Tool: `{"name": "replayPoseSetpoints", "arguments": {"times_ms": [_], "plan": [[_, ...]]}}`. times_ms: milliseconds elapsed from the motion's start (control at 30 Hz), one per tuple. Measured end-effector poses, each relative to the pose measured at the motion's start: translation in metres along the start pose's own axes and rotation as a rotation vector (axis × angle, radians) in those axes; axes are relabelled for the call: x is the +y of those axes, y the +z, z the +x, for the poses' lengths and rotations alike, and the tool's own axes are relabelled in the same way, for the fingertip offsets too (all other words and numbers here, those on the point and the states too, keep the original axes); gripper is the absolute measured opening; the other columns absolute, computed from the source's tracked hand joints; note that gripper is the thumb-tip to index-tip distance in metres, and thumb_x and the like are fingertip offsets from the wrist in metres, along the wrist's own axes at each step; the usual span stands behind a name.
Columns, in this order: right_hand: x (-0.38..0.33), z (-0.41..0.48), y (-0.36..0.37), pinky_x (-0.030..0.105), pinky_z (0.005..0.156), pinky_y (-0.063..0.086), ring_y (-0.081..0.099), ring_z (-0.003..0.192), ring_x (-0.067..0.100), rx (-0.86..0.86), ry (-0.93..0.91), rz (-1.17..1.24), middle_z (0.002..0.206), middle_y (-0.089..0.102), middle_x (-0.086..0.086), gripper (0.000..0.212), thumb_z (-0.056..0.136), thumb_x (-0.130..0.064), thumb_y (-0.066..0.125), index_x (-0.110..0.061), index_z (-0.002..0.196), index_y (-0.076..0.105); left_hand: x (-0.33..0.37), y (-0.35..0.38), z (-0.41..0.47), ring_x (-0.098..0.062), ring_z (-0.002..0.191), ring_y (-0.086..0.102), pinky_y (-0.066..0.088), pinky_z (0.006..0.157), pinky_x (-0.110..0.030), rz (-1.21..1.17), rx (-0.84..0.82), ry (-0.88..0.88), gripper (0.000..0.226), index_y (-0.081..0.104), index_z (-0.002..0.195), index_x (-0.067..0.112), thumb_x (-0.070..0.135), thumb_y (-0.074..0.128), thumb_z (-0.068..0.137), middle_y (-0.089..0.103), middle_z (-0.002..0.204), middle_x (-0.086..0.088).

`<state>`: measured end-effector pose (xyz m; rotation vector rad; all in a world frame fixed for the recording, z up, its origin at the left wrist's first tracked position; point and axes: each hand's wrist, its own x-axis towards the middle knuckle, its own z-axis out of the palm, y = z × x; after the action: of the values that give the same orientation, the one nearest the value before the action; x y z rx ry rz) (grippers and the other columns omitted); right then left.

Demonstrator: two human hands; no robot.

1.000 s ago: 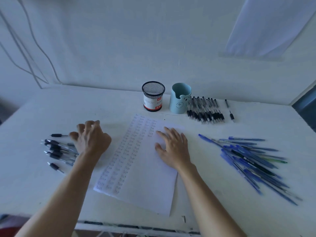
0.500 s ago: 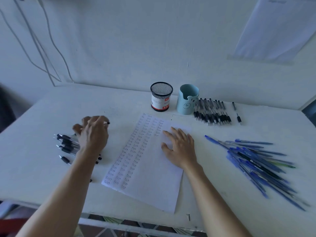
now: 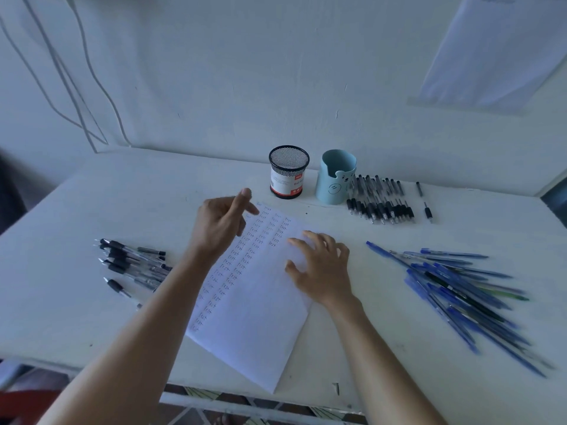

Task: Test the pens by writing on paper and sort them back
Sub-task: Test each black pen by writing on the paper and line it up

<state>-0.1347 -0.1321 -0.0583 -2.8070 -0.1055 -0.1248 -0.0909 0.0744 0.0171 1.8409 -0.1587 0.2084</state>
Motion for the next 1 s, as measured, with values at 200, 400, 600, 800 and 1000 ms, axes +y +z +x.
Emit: {"name": "replayPoseSetpoints", "arguments": {"times_ms": [200, 400, 600, 800, 1000], "plan": [[0.0, -0.001, 0.004, 0.044, 0.117, 0.001, 0.015, 0.149, 0.015, 0.015, -0.03, 0.006, 0.158, 0.033, -0.007, 0.07, 0.077, -0.061, 0.021, -0.04, 0.138, 0.048, 0.005, 0.013, 0.002, -0.017, 0.037, 0.022, 0.02, 0.046, -0.021, -0.206, -0.011, -0.196, 0.039, 0.065, 0.059, 0.002, 0.031, 0.048, 0.078, 0.038, 0.039, -0.011], [0.0, 0.0, 0.002, 0.043, 0.122, -0.005, 0.005, 0.152, 0.015, -0.033, -0.034, 0.0, 0.165, 0.017, -0.007, 0.079, 0.079, -0.063, 0.013, -0.037, 0.15, 0.034, 0.0, 0.02, 0.014, -0.01, 0.037, 0.023, 0.012, 0.043, -0.026, -0.544, 0.001, -0.286, 0.027, 0.066, 0.091, 0.009, 0.031, 0.053, 0.1, 0.058, 0.071, -0.004], [0.001, 0.002, 0.003, 0.047, 0.122, -0.01, -0.007, 0.153, 0.017, -0.099, -0.034, -0.051, 0.167, 0.003, -0.002, 0.072, 0.091, -0.06, 0.011, -0.032, 0.157, 0.018, -0.011, 0.035, 0.021, -0.016, 0.064, 0.061, 0.043, 0.055, -0.021, -0.721, 0.084, -0.346, 0.032, 0.062, 0.126, 0.011, 0.008, 0.04, 0.103, 0.069, 0.121, -0.006], [-0.002, 0.004, 0.004, 0.049, 0.121, -0.012, -0.006, 0.153, 0.021, -0.13, -0.019, -0.08, 0.167, 0.0, 0.002, 0.083, 0.082, -0.062, -0.003, -0.032, 0.158, 0.012, -0.028, 0.051, 0.024, -0.029, 0.064, 0.065, 0.053, 0.063, -0.034, -0.525, -0.044, -0.34, 0.061, 0.07, 0.1, -0.002, 0.041, 0.027, 0.108, 0.07, 0.084, -0.019], [-0.001, 0.004, 0.005, 0.047, 0.122, -0.011, -0.004, 0.154, 0.021, -0.128, -0.019, -0.055, 0.167, 0.003, 0.002, 0.082, 0.082, -0.061, -0.002, -0.031, 0.158, 0.013, -0.035, 0.059, 0.027, -0.025, 0.093, 0.064, 0.046, 0.094, -0.038, -0.447, -0.033, -0.291, 0.055, 0.059, 0.061, 0.015, 0.035, 0.035, 0.107, 0.074, 0.087, -0.009]]}}
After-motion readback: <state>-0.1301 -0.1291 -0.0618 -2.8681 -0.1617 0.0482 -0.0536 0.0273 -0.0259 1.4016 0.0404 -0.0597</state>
